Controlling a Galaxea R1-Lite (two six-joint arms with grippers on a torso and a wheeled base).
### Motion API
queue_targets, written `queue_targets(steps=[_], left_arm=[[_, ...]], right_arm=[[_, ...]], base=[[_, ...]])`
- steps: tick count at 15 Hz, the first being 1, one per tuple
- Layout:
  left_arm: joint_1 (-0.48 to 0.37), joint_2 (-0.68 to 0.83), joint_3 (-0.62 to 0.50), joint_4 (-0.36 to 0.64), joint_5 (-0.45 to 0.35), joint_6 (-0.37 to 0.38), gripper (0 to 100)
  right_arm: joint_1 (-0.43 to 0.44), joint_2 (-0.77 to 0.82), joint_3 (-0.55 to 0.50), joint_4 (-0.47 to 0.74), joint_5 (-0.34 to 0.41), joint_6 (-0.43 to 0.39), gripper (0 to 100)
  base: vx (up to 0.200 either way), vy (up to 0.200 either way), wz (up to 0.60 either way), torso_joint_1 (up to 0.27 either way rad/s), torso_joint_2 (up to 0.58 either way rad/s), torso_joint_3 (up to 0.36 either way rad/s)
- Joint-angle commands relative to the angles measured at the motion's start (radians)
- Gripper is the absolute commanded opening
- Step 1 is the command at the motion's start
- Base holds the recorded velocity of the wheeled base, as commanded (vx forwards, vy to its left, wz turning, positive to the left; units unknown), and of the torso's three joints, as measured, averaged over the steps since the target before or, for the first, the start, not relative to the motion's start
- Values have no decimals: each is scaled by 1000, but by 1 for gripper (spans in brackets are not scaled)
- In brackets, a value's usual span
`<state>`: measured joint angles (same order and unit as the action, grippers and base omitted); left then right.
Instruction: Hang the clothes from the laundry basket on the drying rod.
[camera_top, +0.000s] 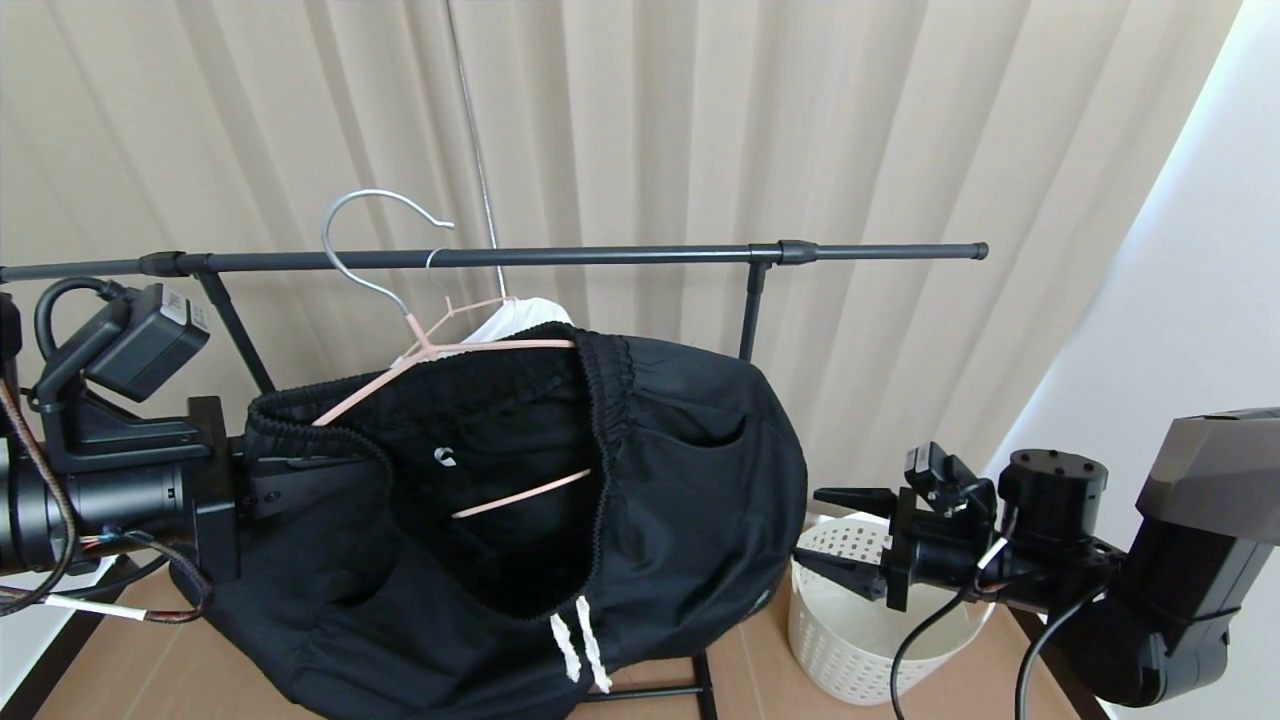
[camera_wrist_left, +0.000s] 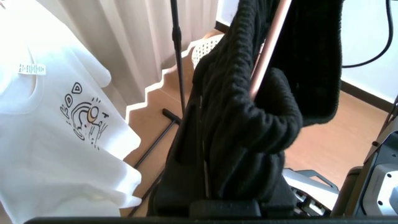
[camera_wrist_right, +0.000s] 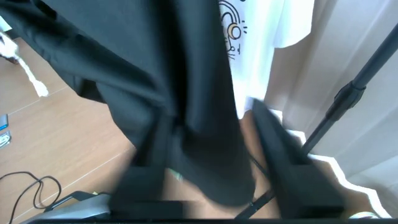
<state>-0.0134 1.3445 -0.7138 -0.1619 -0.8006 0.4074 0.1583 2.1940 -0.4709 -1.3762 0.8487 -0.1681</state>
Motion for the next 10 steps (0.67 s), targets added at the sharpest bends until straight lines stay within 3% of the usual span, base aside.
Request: queue_targets(steps=[1,3,10], left_arm=[[0,1,-1,1,0,1,0],[0,2,-1,1,0,1,0],[23,24,7,2,12,1,0]], right_arm=[[0,-28,15,-3,4,-1,100],[0,-39,20,-3,7,-2,100],[-26,-189,98,-63,135,1,100]], base=[[0,0,0,0,0,0],[0,0,0,0,0,0],[0,0,0,0,0,0]])
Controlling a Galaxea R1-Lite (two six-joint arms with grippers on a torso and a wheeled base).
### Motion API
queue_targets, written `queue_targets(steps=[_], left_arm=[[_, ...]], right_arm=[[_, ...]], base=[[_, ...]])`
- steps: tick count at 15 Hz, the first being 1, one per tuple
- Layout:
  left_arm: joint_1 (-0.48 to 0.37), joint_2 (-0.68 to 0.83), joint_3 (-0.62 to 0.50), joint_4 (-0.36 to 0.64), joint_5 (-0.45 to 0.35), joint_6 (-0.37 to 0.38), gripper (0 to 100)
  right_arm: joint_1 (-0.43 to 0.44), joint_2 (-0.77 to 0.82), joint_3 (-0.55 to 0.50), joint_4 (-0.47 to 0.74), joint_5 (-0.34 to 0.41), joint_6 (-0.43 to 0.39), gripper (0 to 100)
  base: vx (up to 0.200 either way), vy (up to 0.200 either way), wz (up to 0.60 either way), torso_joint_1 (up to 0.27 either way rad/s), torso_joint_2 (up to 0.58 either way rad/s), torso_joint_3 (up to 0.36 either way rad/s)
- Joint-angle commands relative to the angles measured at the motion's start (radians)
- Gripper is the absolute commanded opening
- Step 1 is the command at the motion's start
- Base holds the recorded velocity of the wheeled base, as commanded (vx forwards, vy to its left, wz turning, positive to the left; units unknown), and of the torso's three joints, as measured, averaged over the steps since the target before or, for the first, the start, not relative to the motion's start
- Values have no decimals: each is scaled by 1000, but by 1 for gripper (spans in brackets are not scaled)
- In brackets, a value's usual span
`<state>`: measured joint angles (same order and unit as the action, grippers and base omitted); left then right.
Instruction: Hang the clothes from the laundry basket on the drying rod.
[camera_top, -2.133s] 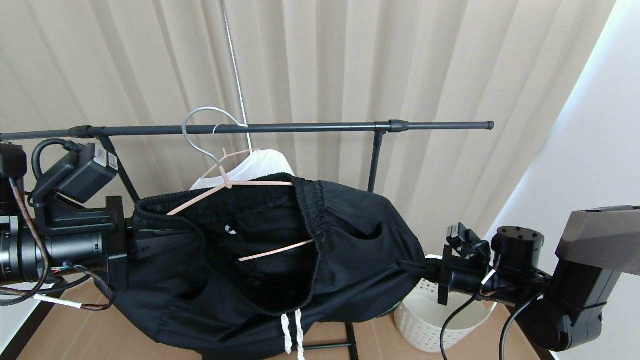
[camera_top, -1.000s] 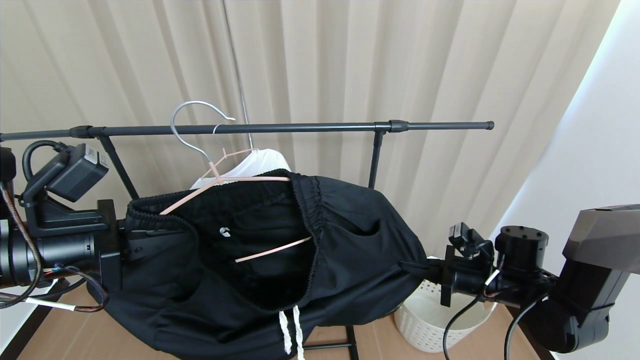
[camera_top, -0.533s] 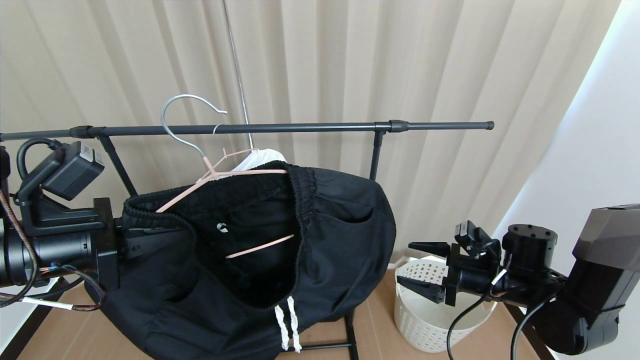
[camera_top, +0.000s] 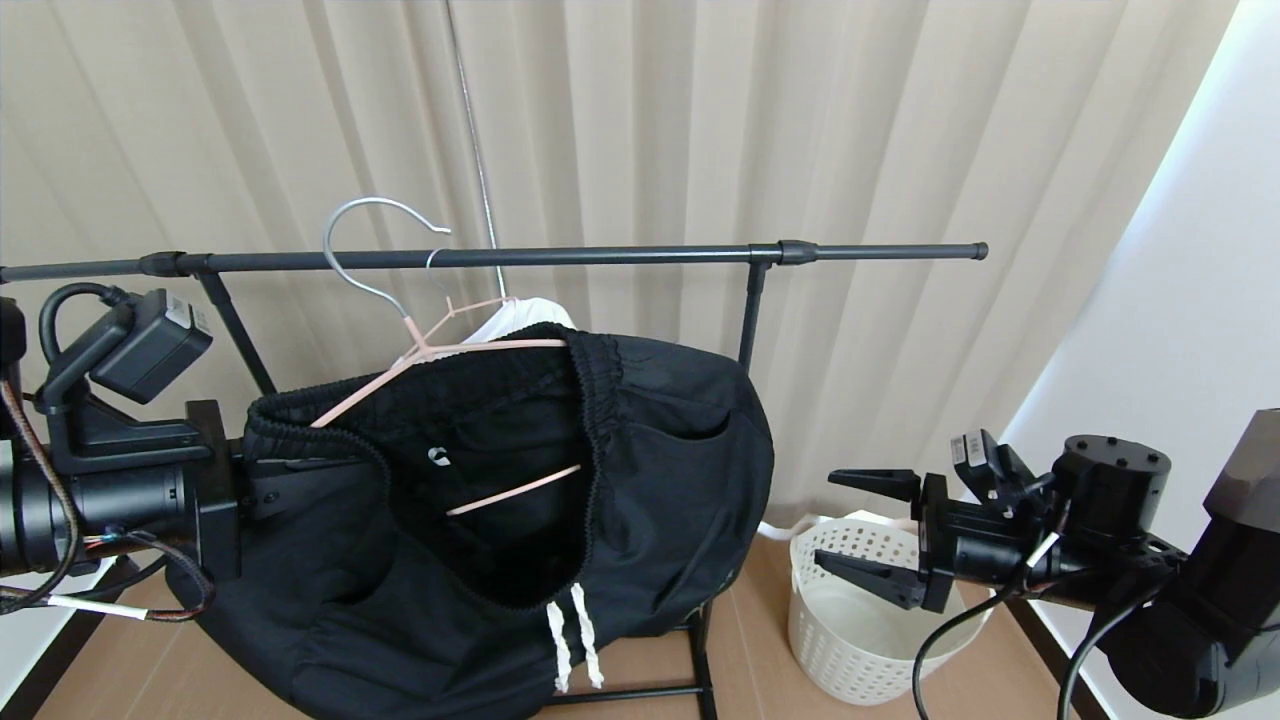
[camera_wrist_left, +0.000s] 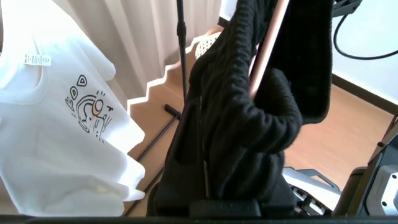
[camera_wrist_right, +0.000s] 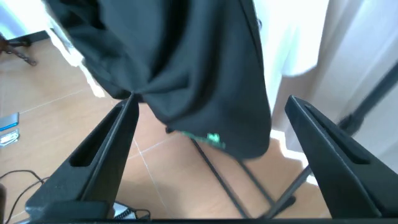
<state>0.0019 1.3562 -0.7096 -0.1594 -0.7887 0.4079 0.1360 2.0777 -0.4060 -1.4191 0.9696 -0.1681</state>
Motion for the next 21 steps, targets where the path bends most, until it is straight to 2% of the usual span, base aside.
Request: queue_targets(steps=[1,3,5,8,9,10,11,12,14,16,17,21], left_arm=[[6,20,5,0,5,0,0],[1,37,15,0,62,0,0],[-8,44,18,0,82,-18,0],[-91,64,10,-3,240,-133,0],[-128,64,1,-2,284,-178,0],[-166,69,-14,-2,341,-235,0],[-188,78,-25,-2,379,-264,0],[-232,100,-42,-3,462,-310,0],[-269,127,-41,-2,520,-327,0],[-290,132,-14,-6,531,-330,0],[-301,132,4,-40,549,-331,0],[-296,156,32,-81,594,-366,0]], right_arm=[[4,-110,41,-20,14,4,100],[53,-171,38,-4,3,12,100],[91,-229,29,35,-43,41,100],[220,-338,-59,226,-370,75,100],[267,-361,-93,282,-454,111,100],[283,-369,-111,305,-485,122,100],[303,-383,-149,368,-548,133,100],[304,-383,-172,416,-580,134,100],[304,-376,-177,424,-583,133,100],[304,-375,-178,424,-583,133,100],[303,-376,-178,425,-583,133,100],[304,-373,-178,425,-583,133,100]], base=[[0,0,0,0,0,0],[0,0,0,0,0,0],[0,0,0,0,0,0],[0,0,0,0,0,0],[0,0,0,0,0,0],[0,0,0,0,0,0],[0,0,0,0,0,0],[0,0,0,0,0,0],[0,0,0,0,0,0],[0,0,0,0,0,0],[0,0,0,0,0,0],[50,0,0,1,-1,1]])
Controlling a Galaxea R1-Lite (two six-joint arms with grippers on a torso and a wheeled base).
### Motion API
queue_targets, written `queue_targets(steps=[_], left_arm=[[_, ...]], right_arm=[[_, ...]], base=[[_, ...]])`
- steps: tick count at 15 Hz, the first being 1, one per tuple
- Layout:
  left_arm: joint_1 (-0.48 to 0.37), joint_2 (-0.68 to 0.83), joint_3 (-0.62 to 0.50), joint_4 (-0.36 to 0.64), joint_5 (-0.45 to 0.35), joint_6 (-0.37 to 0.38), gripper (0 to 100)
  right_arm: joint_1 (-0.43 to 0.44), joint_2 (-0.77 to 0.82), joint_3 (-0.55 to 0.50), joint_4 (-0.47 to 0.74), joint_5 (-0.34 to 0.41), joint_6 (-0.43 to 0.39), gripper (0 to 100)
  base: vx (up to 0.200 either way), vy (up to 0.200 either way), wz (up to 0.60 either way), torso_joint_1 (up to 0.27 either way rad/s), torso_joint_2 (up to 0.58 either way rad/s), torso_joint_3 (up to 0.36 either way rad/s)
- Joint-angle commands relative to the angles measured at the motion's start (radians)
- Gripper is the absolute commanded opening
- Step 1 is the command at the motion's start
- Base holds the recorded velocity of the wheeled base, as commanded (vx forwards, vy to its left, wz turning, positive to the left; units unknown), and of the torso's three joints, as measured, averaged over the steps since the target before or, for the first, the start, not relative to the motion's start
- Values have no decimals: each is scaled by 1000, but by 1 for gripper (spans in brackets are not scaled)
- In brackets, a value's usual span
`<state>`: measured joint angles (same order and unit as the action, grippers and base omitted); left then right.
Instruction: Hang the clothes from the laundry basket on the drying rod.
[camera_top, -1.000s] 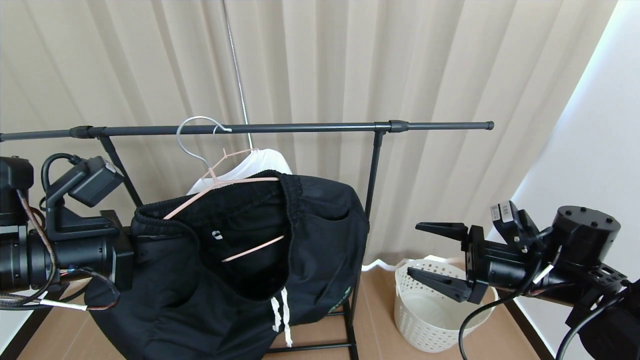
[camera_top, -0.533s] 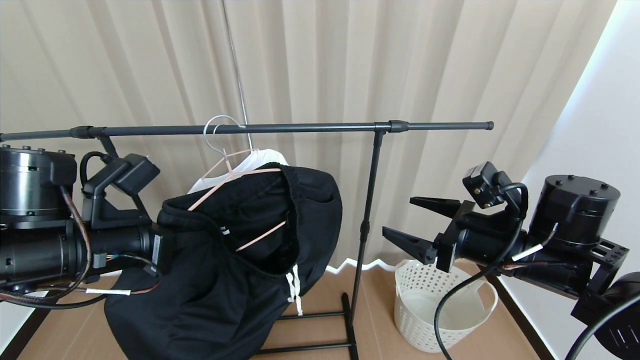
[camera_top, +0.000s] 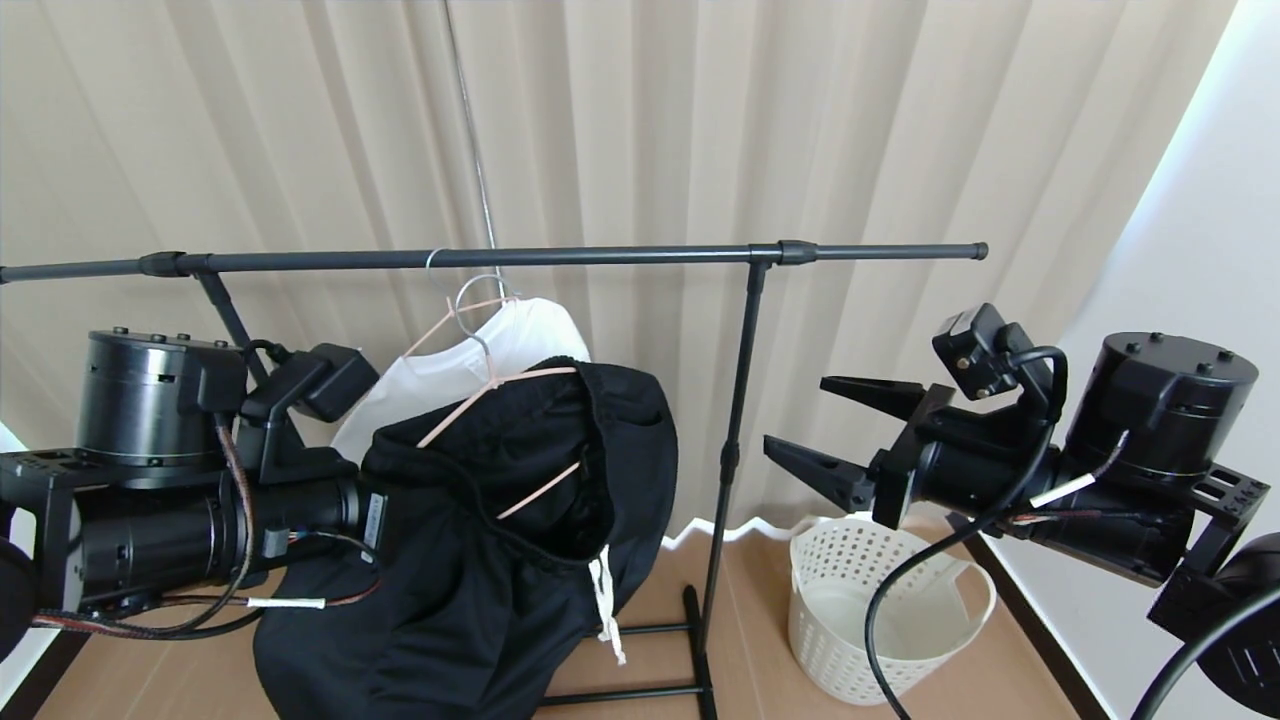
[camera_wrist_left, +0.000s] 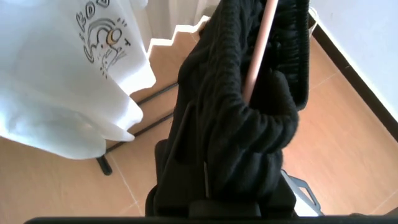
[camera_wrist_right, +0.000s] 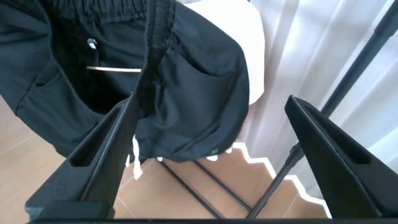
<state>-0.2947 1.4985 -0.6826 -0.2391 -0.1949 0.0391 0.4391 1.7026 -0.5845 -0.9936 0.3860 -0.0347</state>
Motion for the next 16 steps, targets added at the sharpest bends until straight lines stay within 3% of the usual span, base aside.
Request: queue_targets(steps=[1,8,12,16], left_arm=[[-1,28,5,-5,0,-19,0],[-3,40,8,-32,-1,-31,0],[-6,40,9,-55,-3,-73,0],[-18,108,-26,-144,-3,-125,0]], right_arm=[[0,2,0,0,1,-1,100],[0,3,2,0,1,-1,100],[0,3,2,0,1,-1,100],[-2,3,2,0,-1,-2,100]], base=[[200,0,0,-2,2,7],[200,0,0,4,4,2],[0,0,0,0,0,0],[0,0,0,0,0,0]])
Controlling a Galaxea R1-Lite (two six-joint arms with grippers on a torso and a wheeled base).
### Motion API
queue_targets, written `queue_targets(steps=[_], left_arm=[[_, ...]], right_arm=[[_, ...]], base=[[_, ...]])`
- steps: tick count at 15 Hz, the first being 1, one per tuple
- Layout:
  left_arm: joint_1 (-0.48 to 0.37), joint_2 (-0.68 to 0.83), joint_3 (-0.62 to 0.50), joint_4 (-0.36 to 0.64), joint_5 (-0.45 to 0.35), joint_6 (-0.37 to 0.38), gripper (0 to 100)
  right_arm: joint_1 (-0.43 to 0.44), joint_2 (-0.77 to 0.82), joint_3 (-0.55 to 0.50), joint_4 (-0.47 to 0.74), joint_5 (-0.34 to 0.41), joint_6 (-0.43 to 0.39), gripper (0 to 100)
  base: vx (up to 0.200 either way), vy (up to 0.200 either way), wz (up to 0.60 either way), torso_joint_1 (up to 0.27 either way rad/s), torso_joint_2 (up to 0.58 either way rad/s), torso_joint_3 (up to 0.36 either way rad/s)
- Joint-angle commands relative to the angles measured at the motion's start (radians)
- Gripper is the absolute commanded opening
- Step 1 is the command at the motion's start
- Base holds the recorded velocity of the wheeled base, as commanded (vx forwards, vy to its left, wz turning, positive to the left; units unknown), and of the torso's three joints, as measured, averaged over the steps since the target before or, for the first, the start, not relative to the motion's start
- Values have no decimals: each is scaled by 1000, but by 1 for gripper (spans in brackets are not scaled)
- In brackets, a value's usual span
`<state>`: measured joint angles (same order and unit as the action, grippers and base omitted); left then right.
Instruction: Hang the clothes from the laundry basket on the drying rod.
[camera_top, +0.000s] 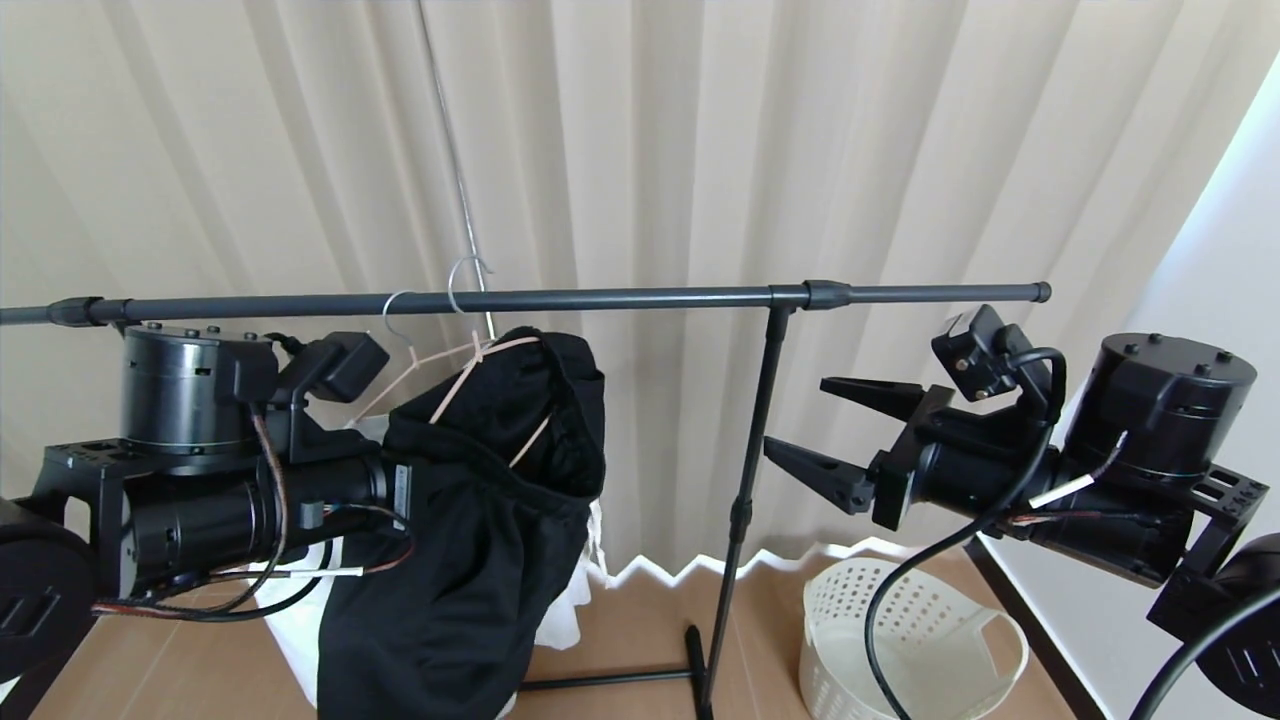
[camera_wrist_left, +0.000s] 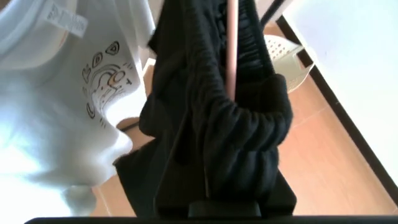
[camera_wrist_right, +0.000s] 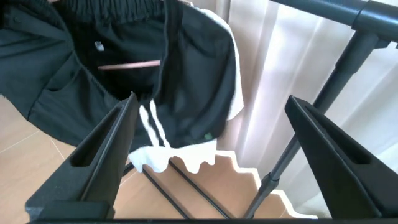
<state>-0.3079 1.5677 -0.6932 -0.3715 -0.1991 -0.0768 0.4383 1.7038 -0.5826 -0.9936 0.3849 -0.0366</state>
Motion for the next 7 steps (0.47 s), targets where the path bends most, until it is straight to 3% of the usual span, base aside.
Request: queue_targets(steps=[1,6,7], left_arm=[[-5,43,-19,-14,1,-12,0],[-20,149,-72,-21,1,-31,0],[-33,164,-71,-60,-2,-43,0]], right_arm=[[-1,2,0,0,0,0,100],[-3,5,-2,0,0,0,100],[-3,5,-2,0,0,0,100]], base=[[0,0,0,0,0,0],[0,0,0,0,0,0],[0,0,0,0,0,0]])
